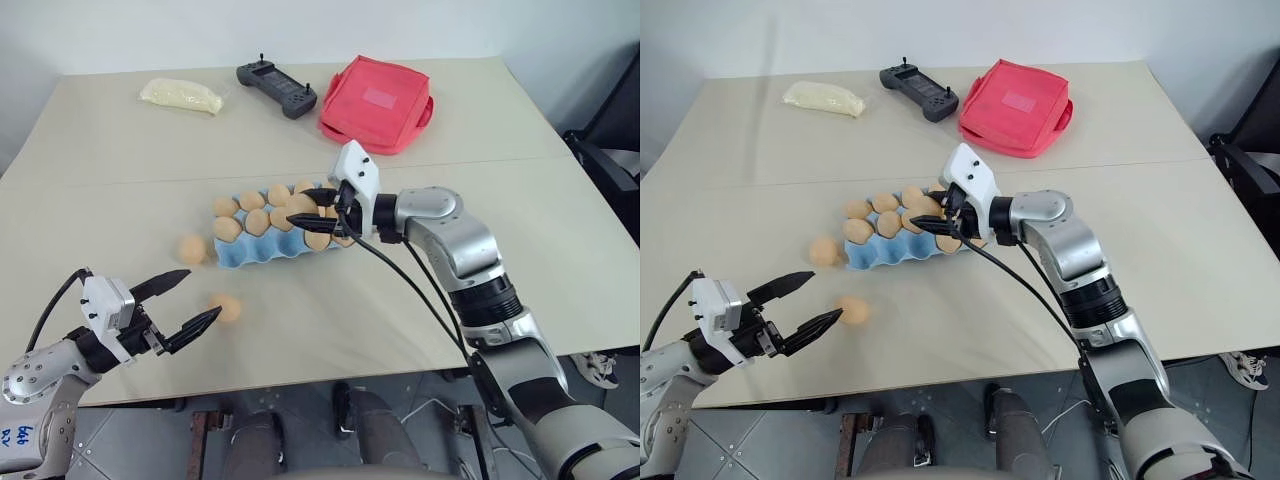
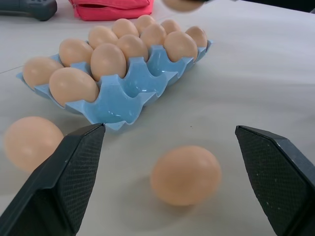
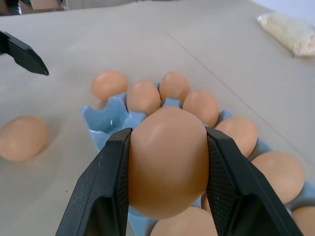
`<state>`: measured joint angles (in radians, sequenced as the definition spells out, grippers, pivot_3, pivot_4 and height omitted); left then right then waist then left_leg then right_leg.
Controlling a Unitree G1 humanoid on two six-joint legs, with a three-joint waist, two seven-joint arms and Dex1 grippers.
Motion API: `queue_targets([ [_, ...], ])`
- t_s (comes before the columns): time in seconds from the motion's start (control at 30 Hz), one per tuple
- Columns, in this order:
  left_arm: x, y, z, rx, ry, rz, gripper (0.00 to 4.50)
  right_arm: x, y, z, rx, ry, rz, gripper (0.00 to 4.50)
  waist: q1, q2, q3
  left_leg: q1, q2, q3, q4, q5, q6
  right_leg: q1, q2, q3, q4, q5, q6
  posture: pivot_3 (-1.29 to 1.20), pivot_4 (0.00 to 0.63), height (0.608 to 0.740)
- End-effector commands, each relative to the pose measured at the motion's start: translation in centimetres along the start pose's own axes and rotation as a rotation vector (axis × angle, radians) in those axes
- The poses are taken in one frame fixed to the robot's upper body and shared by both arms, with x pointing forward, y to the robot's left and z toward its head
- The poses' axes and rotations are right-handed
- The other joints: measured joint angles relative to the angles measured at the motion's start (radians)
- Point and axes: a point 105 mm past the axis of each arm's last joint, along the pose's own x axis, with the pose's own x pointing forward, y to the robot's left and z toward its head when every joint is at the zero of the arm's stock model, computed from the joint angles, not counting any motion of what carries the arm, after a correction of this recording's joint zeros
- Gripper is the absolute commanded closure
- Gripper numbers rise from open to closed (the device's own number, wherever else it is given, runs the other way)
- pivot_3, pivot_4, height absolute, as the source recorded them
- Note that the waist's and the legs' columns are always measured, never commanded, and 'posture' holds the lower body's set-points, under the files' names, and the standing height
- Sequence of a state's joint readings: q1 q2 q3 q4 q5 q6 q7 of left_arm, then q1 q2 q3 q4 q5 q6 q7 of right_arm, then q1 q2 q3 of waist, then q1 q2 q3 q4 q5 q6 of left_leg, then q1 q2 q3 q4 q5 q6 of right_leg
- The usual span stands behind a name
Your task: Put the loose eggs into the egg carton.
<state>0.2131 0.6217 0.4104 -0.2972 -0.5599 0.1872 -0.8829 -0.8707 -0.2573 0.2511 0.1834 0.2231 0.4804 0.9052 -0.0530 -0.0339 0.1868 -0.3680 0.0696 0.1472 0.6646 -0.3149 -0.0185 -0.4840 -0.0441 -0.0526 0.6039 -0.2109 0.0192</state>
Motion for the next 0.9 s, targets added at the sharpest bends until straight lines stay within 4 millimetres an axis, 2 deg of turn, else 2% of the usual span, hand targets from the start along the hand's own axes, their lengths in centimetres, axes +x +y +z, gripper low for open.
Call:
queue_targets([
  [0.03, -0.3, 0.1, 0.3, 0.022, -0.014, 0.018, 0.00, 1.3, 0.4, 1.5, -0.050, -0.045, 0.018, 2.85, -0.006, 0.000, 0.000, 0.000, 0.000, 0.000, 0.000, 0.000, 0.000, 0.000, 0.000, 0.000, 0.000, 0.000, 0.000, 0.00, 0.150, 0.740],
  [0.33, -0.5, 0.1, 0.2, 0.027, -0.016, 0.040, 0.00, 4.1, 1.3, 0.3, -0.045, -0.022, 0.044, 2.85, -0.007, 0.000, 0.000, 0.001, 0.001, 0.000, 0.000, 0.000, -0.001, -0.001, 0.001, 0.000, 0.002, 0.000, -0.001, 0.00, 0.150, 0.740],
  [0.47, -0.5, 0.2, 0.2, 0.028, -0.018, 0.045, 0.00, 4.4, 1.5, -0.2, -0.053, -0.002, 0.057, 1.58, -0.007, 0.000, 0.000, 0.001, 0.001, 0.000, 0.000, 0.000, -0.001, -0.001, 0.001, 0.000, 0.002, -0.001, -0.001, 0.00, 0.150, 0.740],
  [0.6, -0.5, 0.3, 0.2, 0.029, -0.021, 0.052, 0.00, 4.1, 1.1, 0.6, -0.066, -0.028, 0.041, 0.17, -0.007, 0.000, 0.000, 0.001, 0.002, 0.000, 0.000, 0.000, -0.001, -0.001, 0.001, 0.000, 0.002, -0.001, -0.001, 0.00, 0.150, 0.740],
  [0.63, -0.5, 0.3, 0.2, 0.029, -0.023, 0.054, 0.00, 3.9, 1.0, 0.8, -0.069, -0.033, 0.037, 0.04, -0.007, 0.000, 0.000, 0.001, 0.002, 0.000, 0.000, 0.000, -0.001, -0.001, 0.001, 0.000, 0.002, -0.001, -0.001, 0.00, 0.150, 0.740],
  [0.8, -0.4, 0.6, 0.5, 0.052, -0.034, 0.072, 0.00, 2.3, 0.0, 1.9, -0.080, -0.067, 0.007, 0.04, -0.006, 0.000, 0.000, 0.001, 0.002, 0.000, 0.000, 0.000, -0.001, -0.001, 0.001, 0.000, 0.002, -0.001, -0.001, 0.00, 0.150, 0.740],
  [0.9, -0.1, 0.8, 1.5, 0.086, -0.062, 0.098, 0.00, 0.6, -0.7, 2.3, -0.093, -0.082, -0.012, 0.04, -0.005, 0.000, 0.000, 0.001, 0.002, 0.000, 0.000, 0.000, -0.001, -0.001, 0.001, 0.000, 0.001, -0.001, -0.001, 0.00, 0.150, 0.740],
])
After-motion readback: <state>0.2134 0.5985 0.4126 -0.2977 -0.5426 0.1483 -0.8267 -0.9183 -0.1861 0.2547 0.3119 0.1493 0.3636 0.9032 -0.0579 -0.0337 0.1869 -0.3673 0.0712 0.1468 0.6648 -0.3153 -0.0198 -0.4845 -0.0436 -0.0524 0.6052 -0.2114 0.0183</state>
